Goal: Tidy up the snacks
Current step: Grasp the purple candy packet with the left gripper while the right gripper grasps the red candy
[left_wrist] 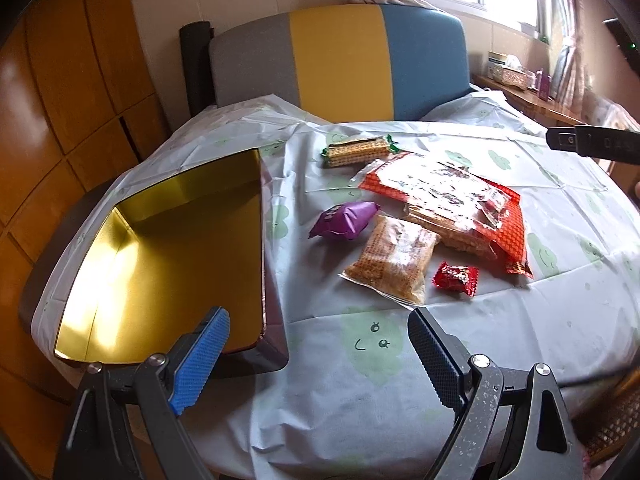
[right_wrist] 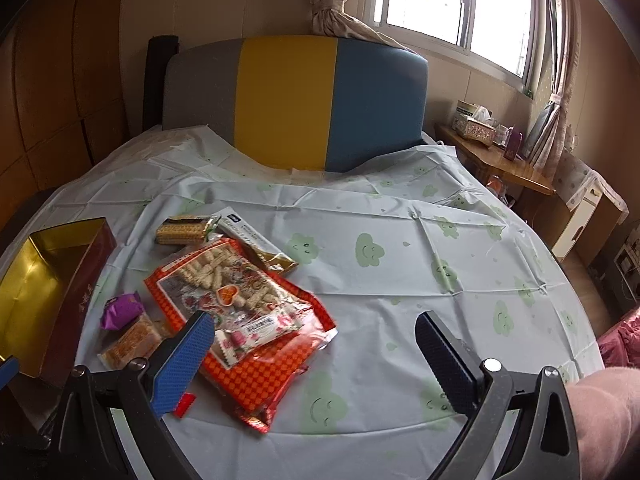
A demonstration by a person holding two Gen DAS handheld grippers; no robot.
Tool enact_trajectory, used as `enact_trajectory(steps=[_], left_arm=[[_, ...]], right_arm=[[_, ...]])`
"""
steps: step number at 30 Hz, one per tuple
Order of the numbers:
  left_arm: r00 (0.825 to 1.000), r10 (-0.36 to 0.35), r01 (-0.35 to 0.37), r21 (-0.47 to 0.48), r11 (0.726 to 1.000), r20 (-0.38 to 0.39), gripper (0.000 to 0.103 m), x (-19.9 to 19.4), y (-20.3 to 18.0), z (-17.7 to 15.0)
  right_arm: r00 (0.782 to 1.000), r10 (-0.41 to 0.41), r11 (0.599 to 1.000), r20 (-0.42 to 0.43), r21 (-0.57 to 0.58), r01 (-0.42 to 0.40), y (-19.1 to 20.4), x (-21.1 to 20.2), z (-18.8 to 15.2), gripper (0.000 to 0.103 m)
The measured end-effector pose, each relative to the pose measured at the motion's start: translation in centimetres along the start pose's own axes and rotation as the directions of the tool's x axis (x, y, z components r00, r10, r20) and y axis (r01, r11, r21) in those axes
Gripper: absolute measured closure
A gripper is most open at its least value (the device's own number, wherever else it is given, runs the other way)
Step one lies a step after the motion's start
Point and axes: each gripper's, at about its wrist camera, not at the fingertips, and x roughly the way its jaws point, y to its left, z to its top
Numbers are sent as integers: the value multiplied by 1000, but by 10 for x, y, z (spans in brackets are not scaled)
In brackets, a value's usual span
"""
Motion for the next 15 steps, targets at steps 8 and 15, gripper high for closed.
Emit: enact_trajectory(steps=[8, 15], left_arm=[[984, -141, 141, -2, 990, -107, 41, 24, 3, 23], [970, -164, 172, 33, 984, -178, 60, 45, -5, 36]], right_arm=[[990, 42, 995, -133, 90, -30, -53, 55, -2, 6], [981, 114, 979, -160, 186, -84, -62, 59, -5, 6]])
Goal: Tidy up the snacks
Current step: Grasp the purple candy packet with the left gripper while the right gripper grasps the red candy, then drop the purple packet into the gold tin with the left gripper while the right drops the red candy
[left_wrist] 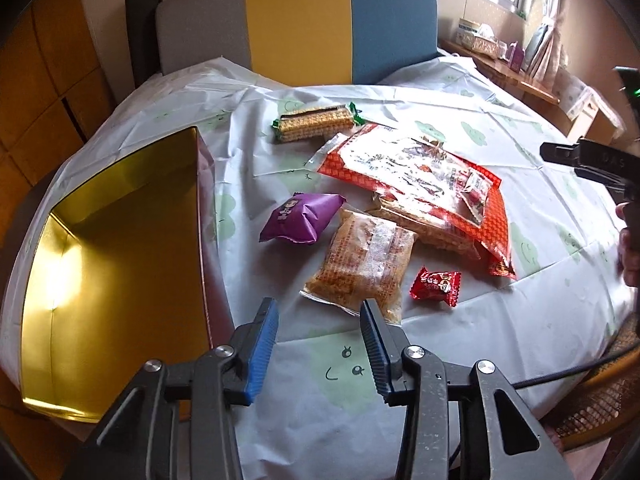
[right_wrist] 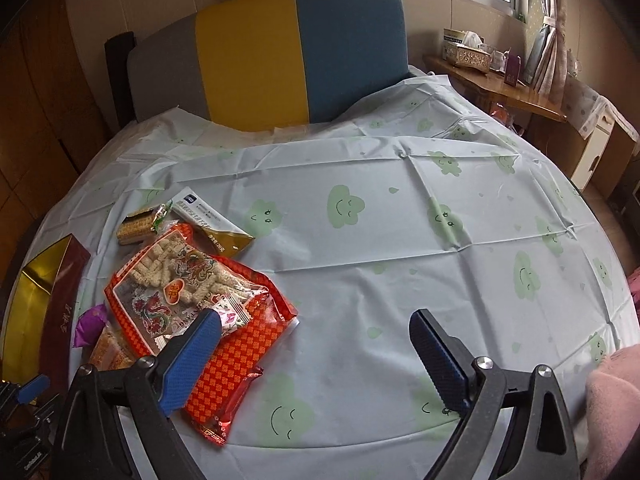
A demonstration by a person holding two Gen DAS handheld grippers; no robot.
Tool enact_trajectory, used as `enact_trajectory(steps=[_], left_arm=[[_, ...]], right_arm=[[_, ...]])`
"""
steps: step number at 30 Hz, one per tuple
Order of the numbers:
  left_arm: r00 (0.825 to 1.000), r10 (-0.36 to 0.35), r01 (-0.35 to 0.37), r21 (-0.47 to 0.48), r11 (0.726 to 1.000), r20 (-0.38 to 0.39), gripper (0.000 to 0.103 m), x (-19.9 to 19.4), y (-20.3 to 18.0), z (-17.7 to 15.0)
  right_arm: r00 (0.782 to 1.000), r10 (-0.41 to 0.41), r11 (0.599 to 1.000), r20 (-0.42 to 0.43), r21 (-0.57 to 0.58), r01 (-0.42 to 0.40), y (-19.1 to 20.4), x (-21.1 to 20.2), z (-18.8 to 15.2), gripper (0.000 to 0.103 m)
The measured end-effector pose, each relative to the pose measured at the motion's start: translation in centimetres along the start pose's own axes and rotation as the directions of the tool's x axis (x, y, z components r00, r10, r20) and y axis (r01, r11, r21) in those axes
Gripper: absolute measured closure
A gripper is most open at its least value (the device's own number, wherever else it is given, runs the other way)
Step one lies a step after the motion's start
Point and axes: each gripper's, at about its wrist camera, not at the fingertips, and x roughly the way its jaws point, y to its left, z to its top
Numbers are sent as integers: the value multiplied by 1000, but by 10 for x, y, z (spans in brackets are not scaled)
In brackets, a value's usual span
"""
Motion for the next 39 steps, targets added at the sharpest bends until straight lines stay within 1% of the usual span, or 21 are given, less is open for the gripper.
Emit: enact_trajectory(steps=[2, 5, 6, 8, 13, 16, 19, 20, 21, 22, 23, 26, 28, 30, 32, 33, 34, 36, 37, 38, 39], left_arm=[[1000, 6, -6, -9, 1000, -3, 60, 3, 3, 7], [1000, 19, -19, -17, 1000, -20, 60, 10, 11, 26], [999, 32, -32, 0, 999, -22, 60, 13, 12, 33], [998, 52, -50, 68, 996, -24, 60, 23, 9, 47], [995, 45, -27, 196, 980, -92, 60, 49, 5, 67], [991, 45, -15, 237, 971, -124, 59, 63, 4, 74], [986, 37, 5, 250, 968, -165, 59, 78, 4, 77], [984, 39, 7, 257, 966, -171, 57, 81, 4, 78], [983, 42, 6, 265, 964, -176, 57, 85, 3, 77], [983, 46, 3, 267, 964, -180, 59, 88, 3, 76], [983, 58, -9, 267, 964, -176, 63, 91, 4, 76], [988, 53, -16, 248, 969, -142, 65, 89, 6, 77], [993, 61, -36, 231, 972, -103, 66, 81, 7, 75], [997, 48, -35, 191, 981, -68, 66, 66, 12, 74], [999, 22, -17, 148, 989, -28, 65, 48, 19, 73], [1000, 14, -12, 131, 991, -11, 65, 40, 23, 72], [1000, 10, -10, 113, 994, 3, 65, 32, 27, 71], [1000, 0, -2, 65, 998, 22, 65, 18, 39, 69], [1000, -9, 8, 39, 999, 30, 65, 12, 46, 66], [999, -12, 12, 9, 1000, 40, 65, 5, 55, 65], [999, -10, 11, -11, 1000, 49, 65, 0, 61, 62]], right_arm=[[1000, 5, 1000, -6, 8, -5, -1, 0, 1, 6], [1000, 8, 1000, -6, 19, -8, -4, -1, 1, 6], [1000, 9, 1000, -5, 20, -9, -4, -1, 1, 6], [1000, 13, 1000, -5, 20, -12, -4, -2, 2, 6], [1000, 8, 1000, 3, 12, -8, -3, -3, 3, 6], [1000, 8, 1000, 0, 16, -8, -3, -2, 3, 6], [1000, 12, 1000, -3, 21, -11, -4, -2, 4, 6], [1000, 13, 1000, -2, 21, -13, -4, -2, 4, 6], [1000, 13, 1000, -1, 20, -13, -4, -2, 4, 6], [1000, 12, 1000, -1, 19, -12, -4, -2, 4, 6], [1000, 13, 1000, -2, 19, -13, -4, -2, 4, 6], [1000, 8, 1000, 4, 15, -8, -4, -1, 5, 6], [1000, 4, 1000, 11, 14, -4, -5, -2, 6, 12], [1000, 11, 1000, 13, 16, -11, -5, -2, 6, 13], [999, 47, 999, 14, 13, -48, -3, -3, 6, 16], [995, 95, 995, 19, 8, -96, -1, -6, 6, 22], [987, 160, 987, 27, -3, -160, 3, -9, 6, 25], [962, 274, 960, 22, -63, -272, 18, -15, 3, 26], [945, 328, 939, -4, -105, -327, 29, -16, 0, 33], [927, 372, 915, -39, -150, -373, 42, -17, -4, 37], [915, 397, 892, -76, -204, -404, 55, -16, -10, 42]])
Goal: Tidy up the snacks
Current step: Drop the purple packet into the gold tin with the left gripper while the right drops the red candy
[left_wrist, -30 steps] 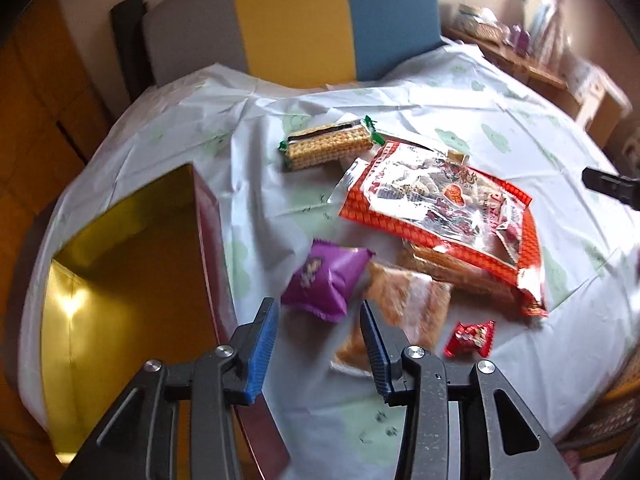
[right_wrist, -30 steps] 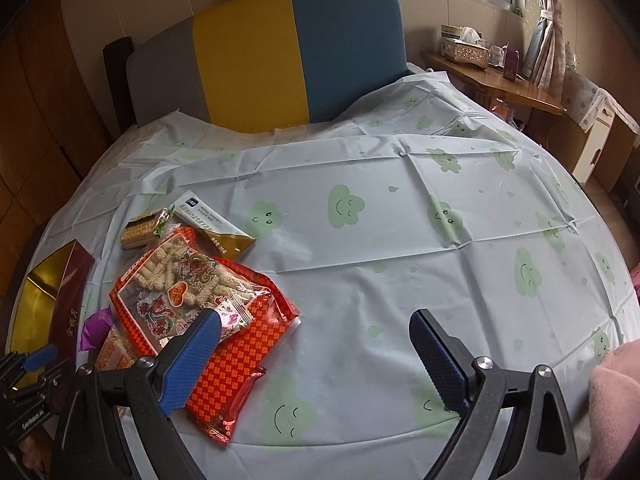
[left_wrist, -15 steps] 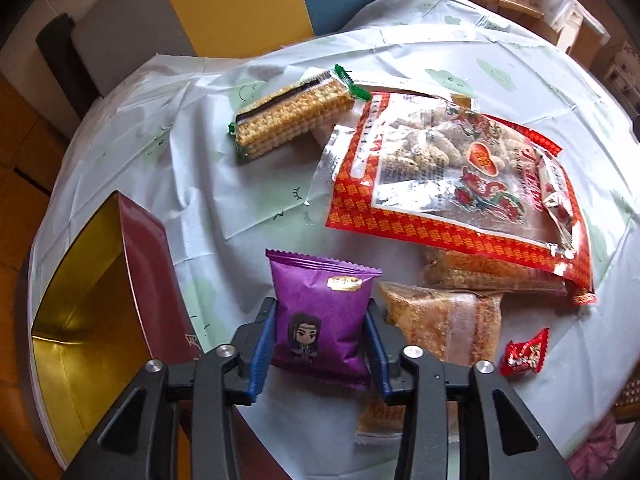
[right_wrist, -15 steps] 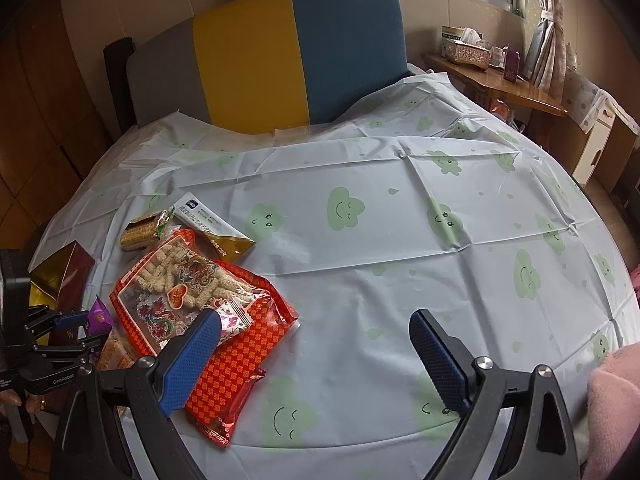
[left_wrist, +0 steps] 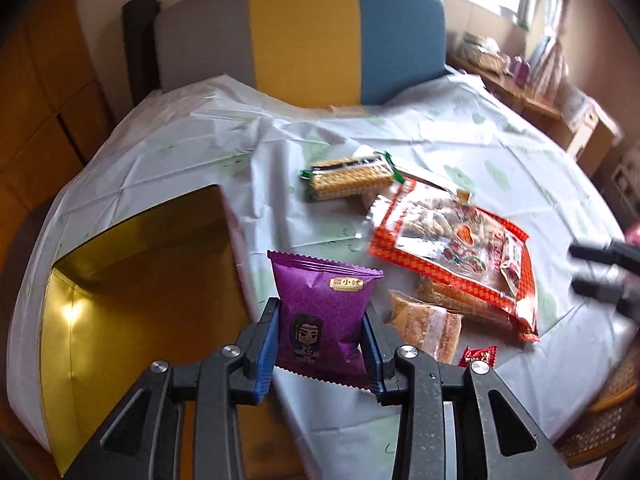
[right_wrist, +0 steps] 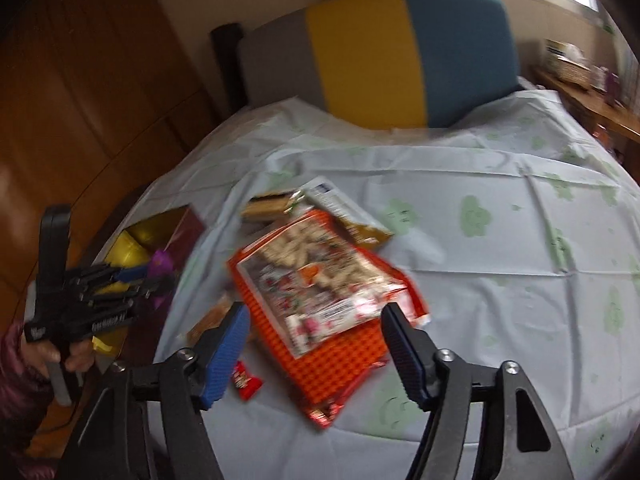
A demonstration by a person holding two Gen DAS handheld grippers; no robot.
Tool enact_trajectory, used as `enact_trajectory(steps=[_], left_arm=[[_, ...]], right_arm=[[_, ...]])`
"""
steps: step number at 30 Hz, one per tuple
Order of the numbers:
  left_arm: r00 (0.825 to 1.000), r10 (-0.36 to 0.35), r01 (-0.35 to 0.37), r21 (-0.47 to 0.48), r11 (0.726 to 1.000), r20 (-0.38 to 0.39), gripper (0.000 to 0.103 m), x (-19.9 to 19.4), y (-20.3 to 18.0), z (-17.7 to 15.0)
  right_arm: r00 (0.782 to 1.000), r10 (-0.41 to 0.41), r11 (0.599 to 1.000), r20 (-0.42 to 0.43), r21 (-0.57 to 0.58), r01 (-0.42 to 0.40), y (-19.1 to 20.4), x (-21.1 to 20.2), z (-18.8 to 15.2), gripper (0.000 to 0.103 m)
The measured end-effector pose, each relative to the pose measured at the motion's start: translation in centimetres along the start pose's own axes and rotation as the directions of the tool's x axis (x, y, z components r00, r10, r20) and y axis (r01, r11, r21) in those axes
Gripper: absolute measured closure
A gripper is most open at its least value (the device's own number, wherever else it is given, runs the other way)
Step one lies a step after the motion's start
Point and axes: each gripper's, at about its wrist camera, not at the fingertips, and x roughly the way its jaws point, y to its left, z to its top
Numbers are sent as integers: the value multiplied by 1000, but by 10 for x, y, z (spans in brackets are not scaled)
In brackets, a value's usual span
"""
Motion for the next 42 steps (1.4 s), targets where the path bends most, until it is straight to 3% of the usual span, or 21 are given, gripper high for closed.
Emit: enact_trajectory(steps=[3, 8, 11, 13, 18, 22, 24, 26, 29, 31, 32, 42], left_arm=[[1000, 12, -11, -63, 998, 27, 65, -17, 23, -6], [997, 69, -64, -176, 982, 26, 65, -21, 69, -13], [994, 111, -107, -226, 968, 4, 65, -12, 94, -15], [993, 116, -117, -250, 961, -20, 65, -3, 106, -14], [985, 154, -172, -292, 941, -83, 64, 29, 123, -8], [977, 191, -211, -301, 930, -97, 61, 45, 125, -1], [976, 193, -215, -299, 930, -100, 48, 47, 123, -1], [971, 223, -239, -293, 926, -88, 43, 45, 120, -3], [970, 230, -241, -283, 928, -74, 43, 38, 111, -7], [971, 230, -238, -289, 927, -60, 43, 30, 106, -13], [972, 228, -233, -288, 929, -53, 43, 26, 102, -16], [976, 217, -216, -262, 940, -28, 43, -13, 62, -64]], right_arm=[[992, 49, 987, -115, -144, -65, 36, 22, -13, 48], [965, 17, 957, -261, -275, -91, 67, 61, -32, 51], [957, -2, 934, -290, -342, -102, 82, 77, -38, 51], [954, -43, 918, -296, -389, -79, 87, 89, -43, 59], [937, -96, 897, -337, -438, -66, 86, 107, -55, 60], [943, -88, 896, -321, -439, -66, 86, 109, -56, 65], [943, -79, 902, -323, -426, -71, 86, 107, -57, 65], [943, -74, 911, -326, -406, -69, 84, 110, -54, 65], [943, -73, 914, -326, -400, -67, 83, 114, -52, 65], [944, -82, 906, -320, -418, -63, 84, 117, -52, 80], [945, -81, 905, -318, -421, -65, 85, 115, -53, 82], [936, -78, 915, -344, -398, -70, 86, 112, -56, 83]])
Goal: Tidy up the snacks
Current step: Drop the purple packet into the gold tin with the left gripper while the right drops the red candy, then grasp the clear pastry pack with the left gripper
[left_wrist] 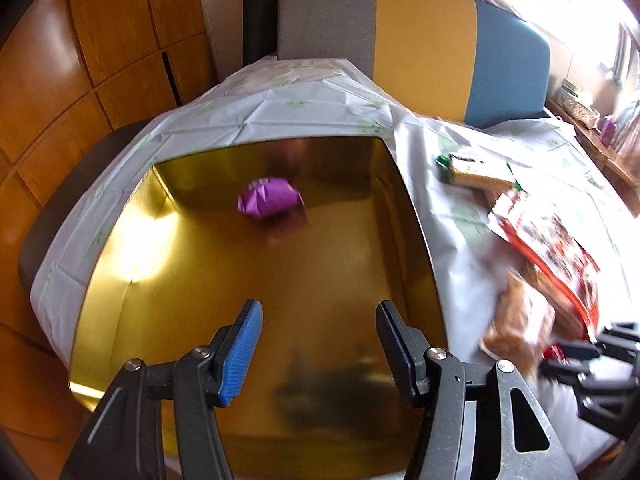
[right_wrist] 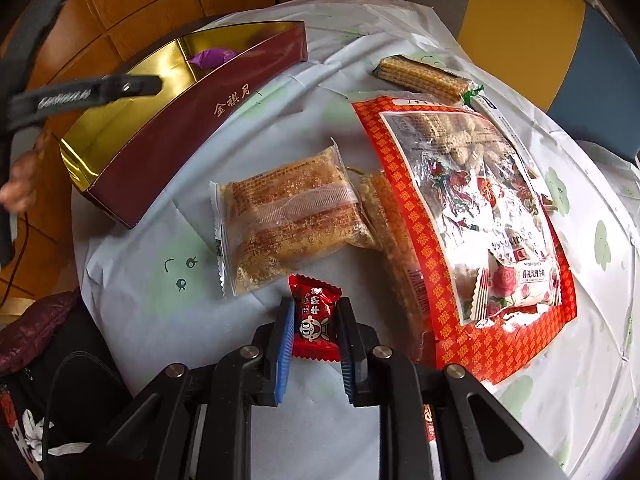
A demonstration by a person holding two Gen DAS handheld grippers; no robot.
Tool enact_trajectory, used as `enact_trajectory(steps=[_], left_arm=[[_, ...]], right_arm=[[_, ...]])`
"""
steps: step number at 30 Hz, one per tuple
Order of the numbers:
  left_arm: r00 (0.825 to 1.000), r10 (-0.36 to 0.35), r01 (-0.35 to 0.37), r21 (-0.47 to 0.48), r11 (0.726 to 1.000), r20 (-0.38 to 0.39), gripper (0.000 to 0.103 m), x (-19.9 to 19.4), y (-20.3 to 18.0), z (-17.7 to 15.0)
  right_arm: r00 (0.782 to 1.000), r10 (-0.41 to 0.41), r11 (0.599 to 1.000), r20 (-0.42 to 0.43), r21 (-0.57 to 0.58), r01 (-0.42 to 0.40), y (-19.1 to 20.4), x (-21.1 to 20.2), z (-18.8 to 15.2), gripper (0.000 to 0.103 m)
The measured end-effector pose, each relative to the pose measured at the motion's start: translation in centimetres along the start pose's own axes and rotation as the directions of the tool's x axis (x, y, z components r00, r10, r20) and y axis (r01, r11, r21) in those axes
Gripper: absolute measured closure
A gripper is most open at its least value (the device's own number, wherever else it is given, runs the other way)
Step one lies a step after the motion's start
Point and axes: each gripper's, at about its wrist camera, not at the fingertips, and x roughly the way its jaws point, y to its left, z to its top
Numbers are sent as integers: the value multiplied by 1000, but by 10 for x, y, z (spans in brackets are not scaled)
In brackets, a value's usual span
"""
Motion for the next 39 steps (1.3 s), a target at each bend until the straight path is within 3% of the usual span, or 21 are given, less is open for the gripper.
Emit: enact_trajectory(steps=[10, 16, 22, 28, 32, 34, 39], left_arm=[[998, 54, -55, -55, 997, -15, 43, -17, 18, -44], [995, 97, -98, -116, 988, -20, 43, -18, 43, -50], [992, 126, -125, -141, 982, 0, 43, -23, 57, -54], [991, 134, -131, -168, 977, 5, 43, -27, 74, -57], [989, 145, -141, -188, 972, 7, 43, -28, 85, -60], [989, 149, -145, -197, 970, 6, 43, -28, 88, -60], [988, 152, -146, -197, 969, 13, 43, -29, 88, -60]], right_arm=[[1000, -5, 1000, -5, 2, 5, 6, -11, -8, 83], [994, 58, 995, 98, 73, -65, 10, -46, -7, 83], [974, 128, 989, 186, 52, -140, 48, -59, 35, 83], [959, 181, 983, 219, -4, -184, 97, -47, 93, 83], [965, 155, 988, 210, -18, -155, 118, -30, 116, 79], [967, 147, 989, 208, -14, -147, 124, -24, 124, 71], [971, 99, 995, 217, -25, -96, 129, -25, 124, 67]])
